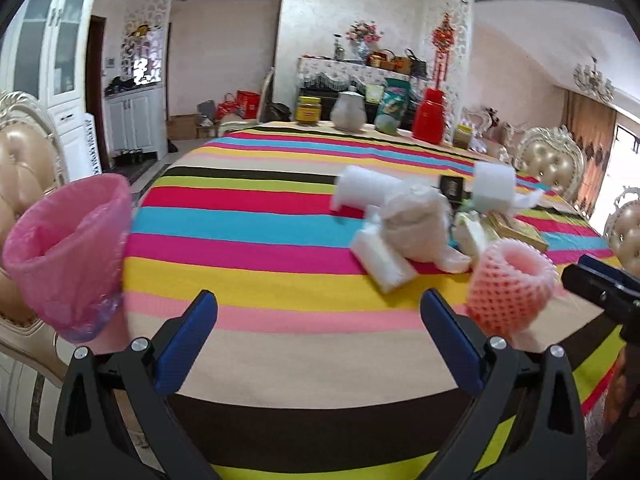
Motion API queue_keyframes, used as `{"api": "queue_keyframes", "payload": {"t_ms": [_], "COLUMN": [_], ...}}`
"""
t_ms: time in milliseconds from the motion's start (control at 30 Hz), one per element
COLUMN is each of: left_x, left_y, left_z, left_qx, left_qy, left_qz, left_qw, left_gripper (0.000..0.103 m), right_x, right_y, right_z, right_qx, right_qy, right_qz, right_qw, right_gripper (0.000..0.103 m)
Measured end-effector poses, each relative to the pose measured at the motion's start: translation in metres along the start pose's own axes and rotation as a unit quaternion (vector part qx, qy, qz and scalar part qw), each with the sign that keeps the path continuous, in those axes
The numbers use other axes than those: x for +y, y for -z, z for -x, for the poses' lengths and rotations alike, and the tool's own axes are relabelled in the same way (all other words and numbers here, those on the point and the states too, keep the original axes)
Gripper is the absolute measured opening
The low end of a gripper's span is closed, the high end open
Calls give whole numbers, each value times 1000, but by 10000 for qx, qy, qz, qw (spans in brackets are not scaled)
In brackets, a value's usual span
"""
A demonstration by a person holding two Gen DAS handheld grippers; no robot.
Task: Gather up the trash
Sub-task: 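Return to the table and grasp the cup-shaped pink foam net with the right gripper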
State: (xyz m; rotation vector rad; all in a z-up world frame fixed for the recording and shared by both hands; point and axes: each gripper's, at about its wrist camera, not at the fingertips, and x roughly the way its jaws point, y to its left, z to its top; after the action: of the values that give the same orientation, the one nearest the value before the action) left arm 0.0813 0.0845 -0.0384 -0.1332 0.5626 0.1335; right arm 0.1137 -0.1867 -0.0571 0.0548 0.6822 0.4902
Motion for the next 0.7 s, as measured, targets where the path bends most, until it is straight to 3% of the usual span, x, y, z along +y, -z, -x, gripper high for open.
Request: {"api": "queue_keyframes", "payload": {"t_ms": [267, 500, 700], "left_x": [-18, -3, 6], "left_y": [-3, -8, -17], "left_z": [-18, -23, -36], "left_qx": [190, 285, 450], "left_qy": [166, 20, 118], "left_qz": [-45, 36, 265], "left_qw": [9997, 9996, 9986], "left_gripper": [98, 98, 98], "right_x": [-22, -3, 7], "right_y": [15, 8, 3], "right_z": [-9, -32, -48], "right_qx": [289, 620, 801], "right_qy": [110, -55, 79], "right_qz": [-232, 26, 341], "right_qw": [9993, 9981, 9962], "right_gripper": [91, 91, 87]}}
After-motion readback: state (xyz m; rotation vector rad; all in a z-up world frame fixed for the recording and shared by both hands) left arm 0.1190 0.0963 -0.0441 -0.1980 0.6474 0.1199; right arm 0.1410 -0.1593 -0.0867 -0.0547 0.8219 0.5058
